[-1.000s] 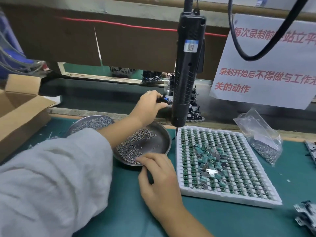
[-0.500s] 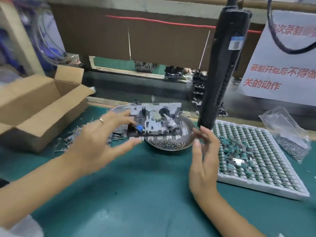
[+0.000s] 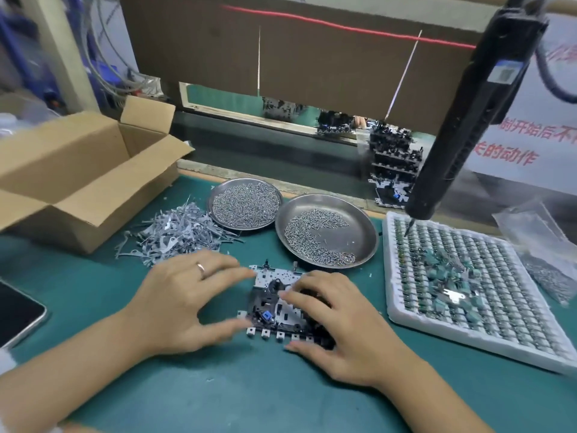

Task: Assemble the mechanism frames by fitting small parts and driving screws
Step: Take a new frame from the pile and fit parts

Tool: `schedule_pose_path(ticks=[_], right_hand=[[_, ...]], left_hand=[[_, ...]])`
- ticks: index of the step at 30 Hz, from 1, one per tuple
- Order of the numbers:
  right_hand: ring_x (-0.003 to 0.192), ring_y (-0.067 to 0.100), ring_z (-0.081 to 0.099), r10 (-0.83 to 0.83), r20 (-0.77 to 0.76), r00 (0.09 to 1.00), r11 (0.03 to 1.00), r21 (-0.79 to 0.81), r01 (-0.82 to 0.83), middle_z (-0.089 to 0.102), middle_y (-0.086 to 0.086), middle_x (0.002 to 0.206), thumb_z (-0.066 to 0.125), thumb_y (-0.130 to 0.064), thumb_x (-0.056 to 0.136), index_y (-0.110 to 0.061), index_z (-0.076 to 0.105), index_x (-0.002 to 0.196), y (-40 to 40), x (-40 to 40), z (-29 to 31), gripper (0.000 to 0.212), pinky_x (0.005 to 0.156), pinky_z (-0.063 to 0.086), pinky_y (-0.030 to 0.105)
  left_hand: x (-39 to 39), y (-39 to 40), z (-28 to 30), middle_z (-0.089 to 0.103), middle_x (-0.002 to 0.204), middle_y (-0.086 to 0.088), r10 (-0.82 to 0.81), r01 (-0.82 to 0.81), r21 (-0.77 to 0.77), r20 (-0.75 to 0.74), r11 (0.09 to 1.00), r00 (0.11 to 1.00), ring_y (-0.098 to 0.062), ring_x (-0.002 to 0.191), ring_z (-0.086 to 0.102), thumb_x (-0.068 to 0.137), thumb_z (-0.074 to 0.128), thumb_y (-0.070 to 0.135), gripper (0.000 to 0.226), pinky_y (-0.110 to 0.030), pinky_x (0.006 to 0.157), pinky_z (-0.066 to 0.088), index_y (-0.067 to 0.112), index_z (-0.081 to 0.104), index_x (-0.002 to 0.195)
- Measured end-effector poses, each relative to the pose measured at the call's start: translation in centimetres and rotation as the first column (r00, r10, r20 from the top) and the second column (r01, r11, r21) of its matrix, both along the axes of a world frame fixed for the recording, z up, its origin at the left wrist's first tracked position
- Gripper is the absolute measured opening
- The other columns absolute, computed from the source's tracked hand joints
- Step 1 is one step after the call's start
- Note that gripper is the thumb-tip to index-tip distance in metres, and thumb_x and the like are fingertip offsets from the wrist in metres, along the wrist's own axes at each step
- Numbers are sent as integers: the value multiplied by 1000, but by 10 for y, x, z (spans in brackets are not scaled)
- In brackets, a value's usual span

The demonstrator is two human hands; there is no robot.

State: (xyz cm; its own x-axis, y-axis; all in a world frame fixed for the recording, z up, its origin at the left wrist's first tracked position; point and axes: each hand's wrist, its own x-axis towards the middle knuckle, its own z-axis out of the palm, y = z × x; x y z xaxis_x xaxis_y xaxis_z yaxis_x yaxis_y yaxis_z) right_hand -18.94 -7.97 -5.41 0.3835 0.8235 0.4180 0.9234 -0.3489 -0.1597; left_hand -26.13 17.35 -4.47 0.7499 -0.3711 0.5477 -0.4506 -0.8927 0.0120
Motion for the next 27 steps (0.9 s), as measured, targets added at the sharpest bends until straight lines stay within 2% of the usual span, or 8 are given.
schedule_pose_path(ticks=[4,9,13,16,20,23,24,27], right_hand=[[117,21,50,-26,-48,999,1000,-10,25,57,3,123,58,-46,88,-16,54,133,-1,0,-2,54,100,38,36],[117,19,49,-55,-79,995,998,37,58,56,0,123,59,-43,88,-17,53,133,-1,1,0,52,100,36,38],[109,18,53,-106,-100,989,951,281,130,59,3,117,50,-33,95,-10,60,123,-1,-1,-2,38,95,41,37],[110,17,55,-122,-125,985,882,440,165,59,3,118,52,-24,95,-8,62,121,2,-2,-2,32,96,43,35],[95,16,61,-82,-114,990,862,491,128,67,6,102,63,-7,89,-1,70,105,2,-1,-3,18,86,49,30],[88,7,63,-80,-219,972,836,517,186,68,5,93,66,0,83,-1,72,98,-1,-1,-6,16,82,48,17],[86,7,63,-80,-243,967,835,513,198,68,5,91,67,2,81,-1,73,96,-1,-2,-7,16,81,48,15],[79,12,63,-99,-293,951,837,493,238,70,4,84,69,3,80,-2,74,91,2,-3,-9,14,75,51,22]], left_hand=[[-1,15,-1,64,78,1,192,-191,62,-20,980,981,-25,70,62,86,49,46,43,-38,65,41,10,69,98],[-1,11,-2,60,72,6,225,-228,-12,-124,974,967,-22,68,61,87,41,32,32,-34,67,31,12,66,89],[1,-5,5,59,80,18,122,-168,-300,-167,939,978,-2,72,50,88,44,38,31,-28,75,31,17,66,90],[8,-33,15,60,83,19,-36,-32,-375,-173,927,984,-1,76,52,89,49,40,30,-28,82,33,19,68,92],[24,-61,21,52,81,29,-191,89,-464,-180,882,965,1,76,48,89,57,36,24,-24,80,32,15,70,91],[28,-66,10,59,74,21,-220,43,-569,-247,821,944,6,78,48,87,57,30,15,-14,77,31,21,69,91],[27,-66,6,62,79,20,-234,31,-595,-266,803,935,8,80,48,88,56,31,15,-13,77,31,22,68,91],[25,-63,0,60,87,31,-247,54,-596,-247,801,937,10,87,49,89,57,39,18,-21,84,30,25,68,93]])
